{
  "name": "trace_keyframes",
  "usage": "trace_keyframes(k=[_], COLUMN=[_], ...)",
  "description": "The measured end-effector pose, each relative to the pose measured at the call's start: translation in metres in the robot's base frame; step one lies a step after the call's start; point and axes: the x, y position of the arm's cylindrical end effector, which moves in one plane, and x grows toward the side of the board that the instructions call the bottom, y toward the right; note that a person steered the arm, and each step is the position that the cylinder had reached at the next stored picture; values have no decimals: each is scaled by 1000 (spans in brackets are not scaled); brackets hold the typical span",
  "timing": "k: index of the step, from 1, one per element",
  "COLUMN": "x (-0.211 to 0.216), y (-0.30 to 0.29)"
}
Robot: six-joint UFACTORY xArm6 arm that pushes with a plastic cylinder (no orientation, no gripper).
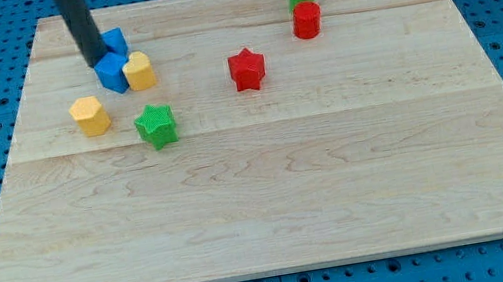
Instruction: Move the blue triangle a bit right
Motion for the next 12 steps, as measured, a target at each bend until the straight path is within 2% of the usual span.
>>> trace_keyframes(k=[1,3,5,7,9,12], x=[-5,-16,-19,-33,-34,-56], y=[27,32,10,-41,-41,20])
